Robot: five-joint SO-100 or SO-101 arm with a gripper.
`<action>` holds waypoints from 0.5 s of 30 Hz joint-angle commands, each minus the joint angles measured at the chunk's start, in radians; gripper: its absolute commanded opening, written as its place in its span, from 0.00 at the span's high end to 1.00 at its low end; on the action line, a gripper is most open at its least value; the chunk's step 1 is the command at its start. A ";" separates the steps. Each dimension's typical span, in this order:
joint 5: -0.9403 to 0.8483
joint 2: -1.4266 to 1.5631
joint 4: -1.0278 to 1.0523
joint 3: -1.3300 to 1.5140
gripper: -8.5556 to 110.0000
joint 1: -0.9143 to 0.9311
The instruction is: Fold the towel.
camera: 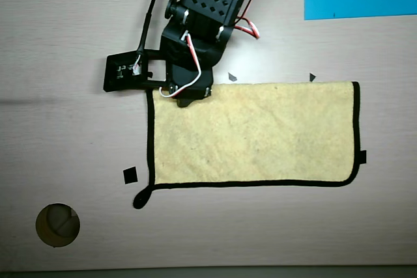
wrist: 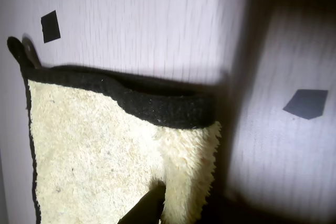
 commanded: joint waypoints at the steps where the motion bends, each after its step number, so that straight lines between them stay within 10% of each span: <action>1: -0.040 0.057 -0.025 -0.064 0.93 -0.023; 15: -0.325 0.244 -0.025 -0.021 0.93 -0.061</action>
